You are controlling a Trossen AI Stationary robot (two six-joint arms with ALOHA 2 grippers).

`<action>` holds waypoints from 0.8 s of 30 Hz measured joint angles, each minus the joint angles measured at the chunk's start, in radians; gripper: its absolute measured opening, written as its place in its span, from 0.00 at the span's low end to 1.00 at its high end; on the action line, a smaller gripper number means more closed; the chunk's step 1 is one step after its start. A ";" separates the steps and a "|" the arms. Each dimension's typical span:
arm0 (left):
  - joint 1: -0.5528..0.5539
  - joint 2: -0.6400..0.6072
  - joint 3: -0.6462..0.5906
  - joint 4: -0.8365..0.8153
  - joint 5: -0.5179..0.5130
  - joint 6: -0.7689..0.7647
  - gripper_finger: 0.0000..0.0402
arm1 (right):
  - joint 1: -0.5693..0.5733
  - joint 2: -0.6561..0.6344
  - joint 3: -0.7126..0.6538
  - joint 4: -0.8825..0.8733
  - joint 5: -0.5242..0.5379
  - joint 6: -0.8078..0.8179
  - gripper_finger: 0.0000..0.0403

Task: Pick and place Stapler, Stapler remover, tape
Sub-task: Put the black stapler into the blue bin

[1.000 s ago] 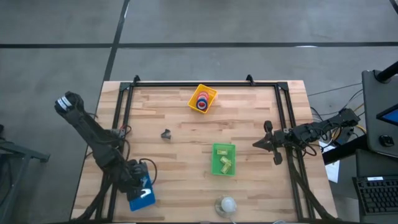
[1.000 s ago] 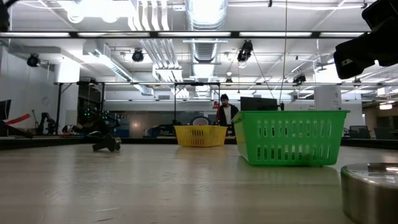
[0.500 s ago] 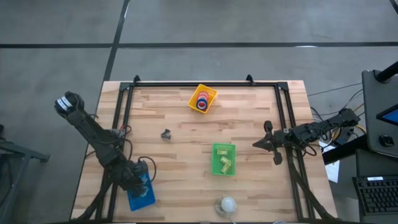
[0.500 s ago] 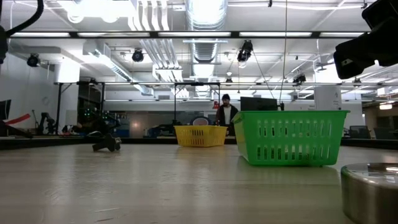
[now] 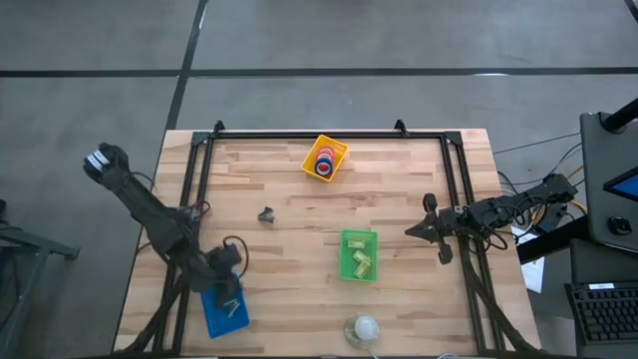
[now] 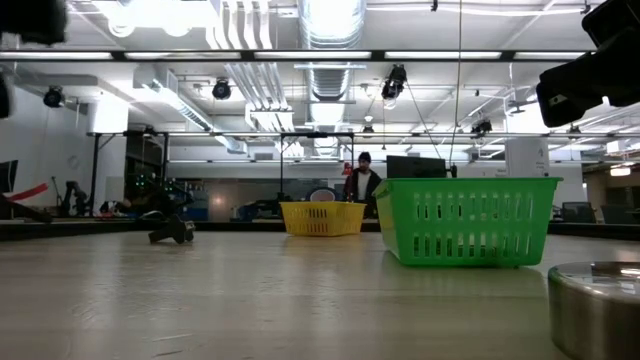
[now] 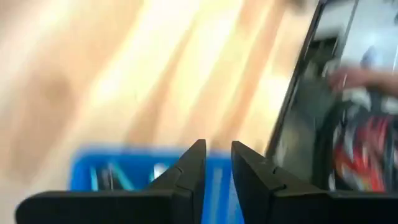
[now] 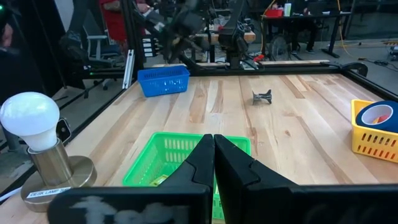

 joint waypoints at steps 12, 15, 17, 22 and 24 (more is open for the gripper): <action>0.122 -0.069 0.000 -0.001 -0.433 0.519 0.18 | 0.000 0.000 0.000 0.000 0.000 0.000 0.02; 0.142 -0.060 0.000 0.000 -0.490 0.547 0.18 | 0.000 0.000 0.000 0.000 0.000 0.000 0.02; 0.154 -0.049 0.000 0.000 -0.550 0.565 0.18 | 0.000 0.000 0.000 0.000 0.000 0.000 0.02; 0.213 -0.022 -0.010 0.001 -0.555 0.598 0.19 | 0.000 0.000 0.000 0.000 0.000 0.000 0.02; 0.249 -0.008 -0.013 0.000 -0.517 0.598 0.20 | 0.000 0.000 0.000 0.000 0.000 0.000 0.02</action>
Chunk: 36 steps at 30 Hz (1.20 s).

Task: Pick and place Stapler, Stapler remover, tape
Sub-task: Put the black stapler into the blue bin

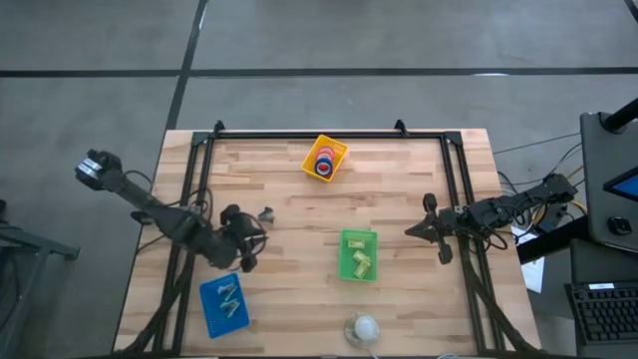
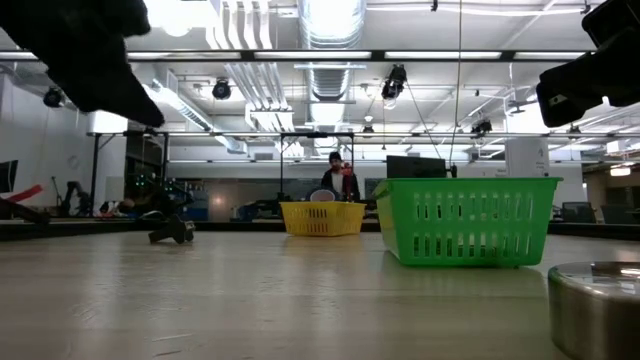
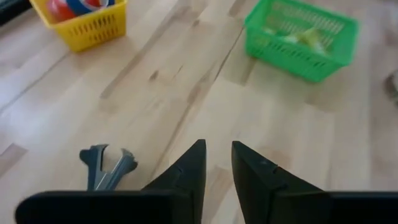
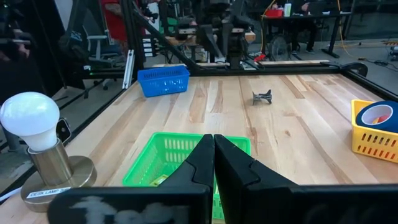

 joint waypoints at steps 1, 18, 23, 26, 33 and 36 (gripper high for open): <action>0.018 0.010 0.000 0.000 0.016 0.003 0.20 | 0.000 0.000 0.000 0.000 0.000 0.000 0.02; 0.325 0.201 -0.002 -0.009 0.217 0.329 0.37 | 0.000 0.000 0.000 0.000 0.000 0.000 0.02; 0.400 0.247 -0.002 -0.019 0.278 0.397 0.37 | 0.000 0.000 0.000 0.000 0.000 0.000 0.02; 0.427 0.276 -0.002 -0.019 0.283 0.443 0.37 | 0.000 0.000 0.000 0.000 0.000 0.000 0.02; 0.461 0.351 -0.002 -0.017 0.294 0.475 0.36 | 0.000 0.000 0.000 0.000 0.000 0.000 0.02; 0.465 0.382 -0.001 -0.005 0.298 0.491 0.33 | 0.000 0.000 0.000 0.000 0.000 0.000 0.02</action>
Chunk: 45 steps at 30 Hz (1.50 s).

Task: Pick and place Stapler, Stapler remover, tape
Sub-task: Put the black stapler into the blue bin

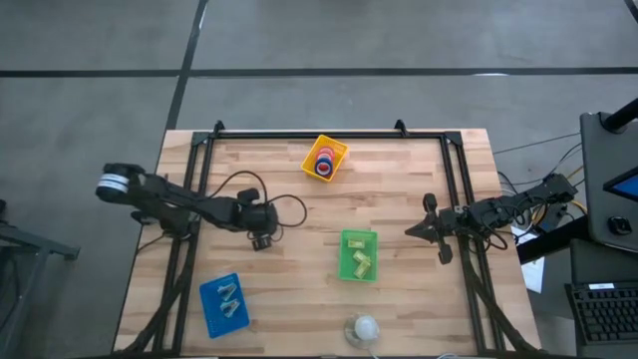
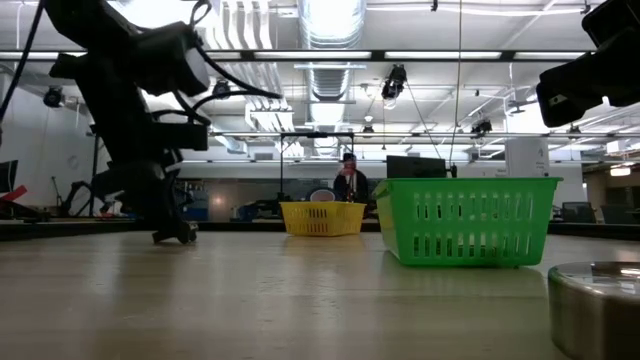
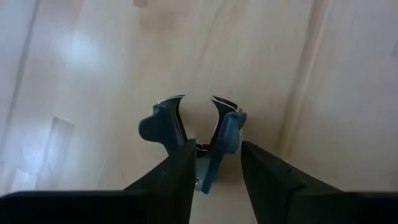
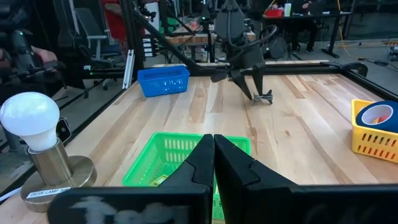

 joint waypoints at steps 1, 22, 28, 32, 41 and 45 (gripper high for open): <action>0.000 0.008 0.001 0.007 -0.008 0.003 0.31 | 0.000 0.000 0.000 0.000 0.000 0.000 0.02; 0.000 0.006 0.034 0.071 0.001 0.020 0.19 | 0.000 0.000 0.000 0.000 0.000 0.000 0.02; 0.001 0.019 0.034 0.103 0.029 0.032 0.17 | 0.000 0.000 0.000 0.000 0.000 0.000 0.02; 0.002 0.026 0.036 0.109 0.047 0.034 0.12 | 0.000 0.000 0.000 0.000 0.000 0.000 0.02; -0.004 0.005 0.063 0.066 0.114 0.038 0.03 | 0.000 0.000 0.000 0.000 0.000 0.000 0.02; -0.028 -0.037 0.121 -0.024 0.239 0.000 0.02 | 0.000 0.000 0.000 0.000 0.000 0.000 0.02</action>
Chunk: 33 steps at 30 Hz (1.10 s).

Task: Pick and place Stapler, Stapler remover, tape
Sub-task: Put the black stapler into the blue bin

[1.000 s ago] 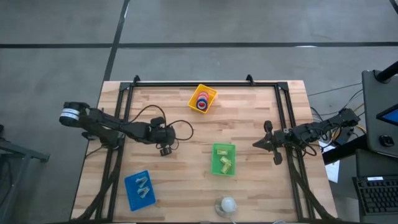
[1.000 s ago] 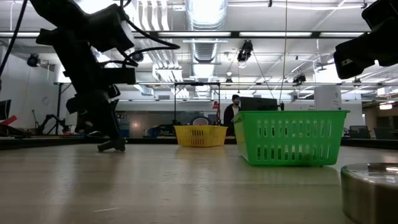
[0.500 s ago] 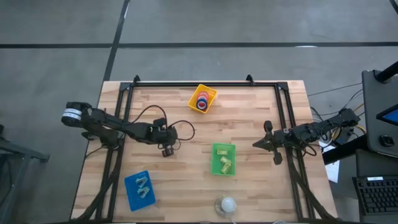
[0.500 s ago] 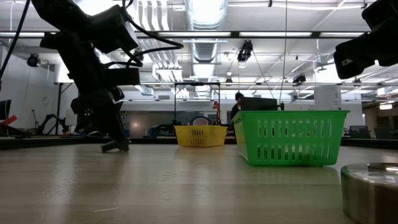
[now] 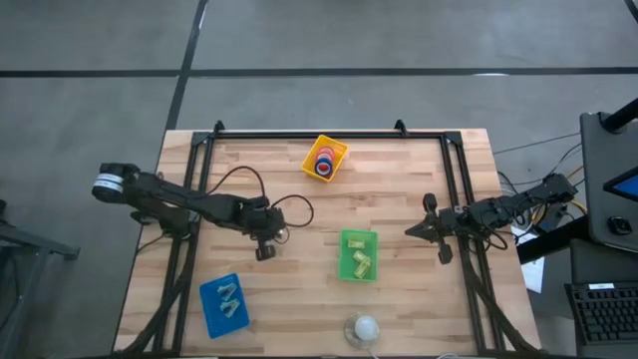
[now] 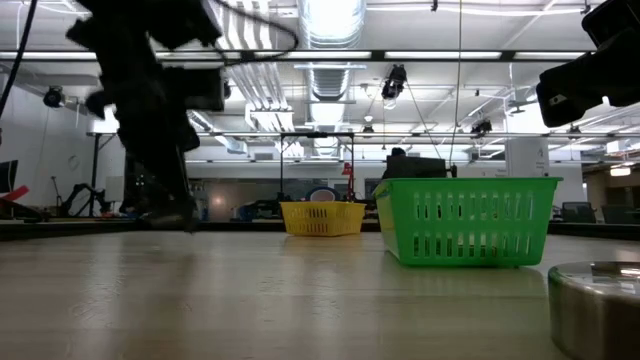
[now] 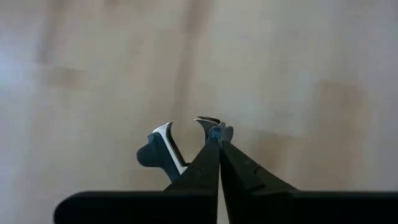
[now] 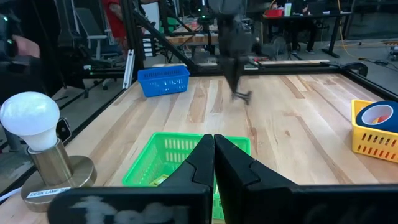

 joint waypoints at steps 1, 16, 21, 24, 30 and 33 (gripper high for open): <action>-0.009 -0.014 0.019 -0.022 0.037 -0.017 0.01 | 0.000 0.000 0.000 0.000 0.000 0.000 0.02; -0.510 -0.256 0.159 -0.114 0.189 -0.648 0.02 | 0.000 0.000 0.000 0.000 0.000 0.000 0.02; -0.712 -0.275 0.157 -0.172 0.012 -0.881 0.02 | 0.000 0.000 0.000 0.000 0.000 0.000 0.02; -0.780 -0.265 0.149 -0.220 -0.057 -0.972 0.02 | 0.000 0.000 0.000 0.000 0.000 0.000 0.02; -0.809 -0.242 0.097 -0.223 -0.020 -1.129 0.02 | 0.000 0.000 0.000 0.000 0.000 0.000 0.02; -0.809 -0.235 0.075 -0.217 0.019 -1.155 0.02 | 0.000 0.000 0.000 0.000 0.000 0.000 0.02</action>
